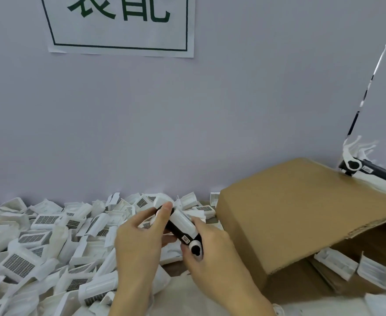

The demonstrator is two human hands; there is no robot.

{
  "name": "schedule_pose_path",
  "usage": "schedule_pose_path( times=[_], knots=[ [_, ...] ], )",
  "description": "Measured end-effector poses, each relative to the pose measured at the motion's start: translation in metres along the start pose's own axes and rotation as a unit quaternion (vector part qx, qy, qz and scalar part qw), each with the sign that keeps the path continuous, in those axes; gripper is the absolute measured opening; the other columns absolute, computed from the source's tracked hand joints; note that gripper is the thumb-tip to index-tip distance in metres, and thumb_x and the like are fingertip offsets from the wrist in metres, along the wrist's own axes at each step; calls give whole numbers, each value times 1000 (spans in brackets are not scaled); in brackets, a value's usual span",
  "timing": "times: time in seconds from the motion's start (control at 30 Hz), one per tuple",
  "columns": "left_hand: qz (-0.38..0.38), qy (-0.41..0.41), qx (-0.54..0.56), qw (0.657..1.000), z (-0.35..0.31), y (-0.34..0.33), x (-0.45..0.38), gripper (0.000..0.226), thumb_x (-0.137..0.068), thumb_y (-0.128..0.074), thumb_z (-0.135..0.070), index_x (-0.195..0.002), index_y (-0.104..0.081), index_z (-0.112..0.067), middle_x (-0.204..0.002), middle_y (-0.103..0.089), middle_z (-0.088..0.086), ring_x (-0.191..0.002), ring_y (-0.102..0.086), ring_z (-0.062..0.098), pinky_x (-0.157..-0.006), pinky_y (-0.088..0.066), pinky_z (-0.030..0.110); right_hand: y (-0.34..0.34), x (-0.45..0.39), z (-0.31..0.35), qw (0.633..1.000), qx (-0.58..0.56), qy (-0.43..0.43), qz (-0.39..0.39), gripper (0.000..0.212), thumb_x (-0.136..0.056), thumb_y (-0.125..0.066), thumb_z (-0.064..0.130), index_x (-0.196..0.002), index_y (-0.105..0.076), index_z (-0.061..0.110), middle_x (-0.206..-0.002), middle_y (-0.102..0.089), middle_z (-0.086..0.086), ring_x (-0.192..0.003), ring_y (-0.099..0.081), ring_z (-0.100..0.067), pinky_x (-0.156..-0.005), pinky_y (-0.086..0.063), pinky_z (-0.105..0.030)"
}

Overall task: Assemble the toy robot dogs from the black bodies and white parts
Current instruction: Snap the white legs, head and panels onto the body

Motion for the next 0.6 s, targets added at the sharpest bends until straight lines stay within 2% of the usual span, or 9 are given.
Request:
schedule_pose_path(
  times=[0.07,0.13,0.2,0.27,0.37,0.43,0.5,0.6],
  knots=[
    [29,-21,-36,999,-9,-5,2,50,-73,-73,-57,-114,-71,-28,-74,-78,-2,-65,-76,18,-76,-57,39,-1,2,-2,998,-57,-20,-12,25,-95,-59,34,-119,-57,36,-91,-66,10,-79,-60,-6,-67,-51,-21],
    [46,-41,-20,998,-15,-10,5,62,-75,-66,-57,-132,-57,-34,-80,-79,-5,-69,-77,21,-80,-57,41,9,5,-10,988,-134,-60,-53,9,-96,-61,30,-105,-64,31,-81,-70,3,-70,-64,-13,-60,-54,-27],
    [37,-70,25,997,-22,-11,7,55,-86,-60,-49,-139,-47,-37,-93,-79,-9,-71,-77,23,-75,-57,38,26,6,-19,963,-224,-108,-99,9,-97,-62,24,-94,-70,24,-77,-71,1,-67,-66,-17,-61,-59,-34],
    [20,-102,40,994,-29,-8,9,37,-99,-53,-37,-136,-48,-36,-100,-78,-9,-72,-76,24,-68,-58,34,44,3,-23,919,-340,-146,-134,16,-98,-62,21,-89,-74,18,-78,-74,-3,-64,-68,-18,-58,-59,-28],
    [-1,-113,57,992,-31,-1,10,24,-106,-47,-18,-122,-55,-35,-100,-76,-4,-69,-73,22,-60,-57,26,81,-10,-29,840,-472,-191,-186,22,-103,-55,19,-91,-70,6,-80,-75,-13,-60,-70,-22,-57,-59,-29],
    [-1,-108,46,993,-28,0,10,25,-106,-46,-12,-117,-57,-32,-95,-76,-1,-67,-72,22,-63,-57,31,113,-21,-36,798,-524,-212,-210,20,-104,-50,15,-98,-65,4,-82,-73,-16,-58,-69,-22,-57,-57,-31],
    [8,-103,35,994,-23,-3,9,26,-105,-45,-7,-115,-57,-27,-91,-75,3,-64,-70,22,-64,-54,36,146,-29,-45,779,-540,-233,-217,17,-103,-47,13,-106,-62,6,-91,-69,-16,-64,-68,-23,-64,-55,-32],
    [16,-97,32,995,-18,-7,8,26,-104,-46,-2,-110,-59,-24,-87,-75,6,-59,-69,19,-56,-54,24,196,-28,-65,780,-526,-256,-221,24,-101,-43,8,-121,-57,12,-102,-64,-15,-76,-64,-27,-74,-52,-35]
  ],
)
Point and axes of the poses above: each hand's wrist, its own x-axis away from the middle knuckle, its own y-axis out of the back of the hand, z = x × y, the point moved 7 cm from there along -x, towards the middle knuckle
